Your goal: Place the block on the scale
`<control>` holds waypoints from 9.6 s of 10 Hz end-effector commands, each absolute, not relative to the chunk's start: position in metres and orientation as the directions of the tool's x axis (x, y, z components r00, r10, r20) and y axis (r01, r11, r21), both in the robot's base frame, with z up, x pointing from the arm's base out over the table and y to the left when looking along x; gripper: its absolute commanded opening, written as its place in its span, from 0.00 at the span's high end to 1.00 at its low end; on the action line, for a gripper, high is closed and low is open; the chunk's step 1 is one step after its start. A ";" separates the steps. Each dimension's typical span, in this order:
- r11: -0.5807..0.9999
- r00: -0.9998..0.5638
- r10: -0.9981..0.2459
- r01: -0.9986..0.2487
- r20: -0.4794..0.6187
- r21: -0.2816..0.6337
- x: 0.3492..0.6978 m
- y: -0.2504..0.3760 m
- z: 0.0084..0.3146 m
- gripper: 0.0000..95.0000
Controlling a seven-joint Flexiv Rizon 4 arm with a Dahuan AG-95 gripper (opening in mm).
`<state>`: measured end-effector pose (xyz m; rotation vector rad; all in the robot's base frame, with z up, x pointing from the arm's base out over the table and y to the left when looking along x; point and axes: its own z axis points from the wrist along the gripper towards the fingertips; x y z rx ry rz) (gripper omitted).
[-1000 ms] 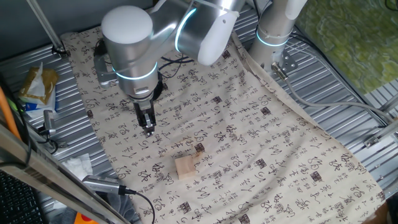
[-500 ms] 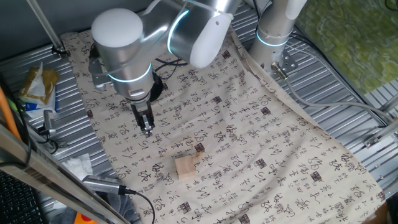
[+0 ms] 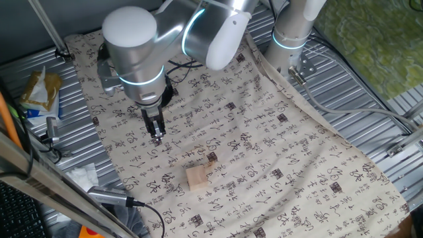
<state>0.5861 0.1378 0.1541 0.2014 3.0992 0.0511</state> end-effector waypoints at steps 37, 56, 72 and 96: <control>0.994 -0.993 -0.102 -0.104 -0.052 0.036 0.584 0.170 0.150 0.60; 0.996 -0.995 0.035 0.026 -0.094 0.088 0.555 0.259 0.121 0.20; 0.970 -0.970 0.225 0.215 -0.087 0.110 0.547 0.266 0.083 0.20; 0.995 -0.992 0.098 0.098 -0.079 0.002 0.543 0.281 0.050 1.00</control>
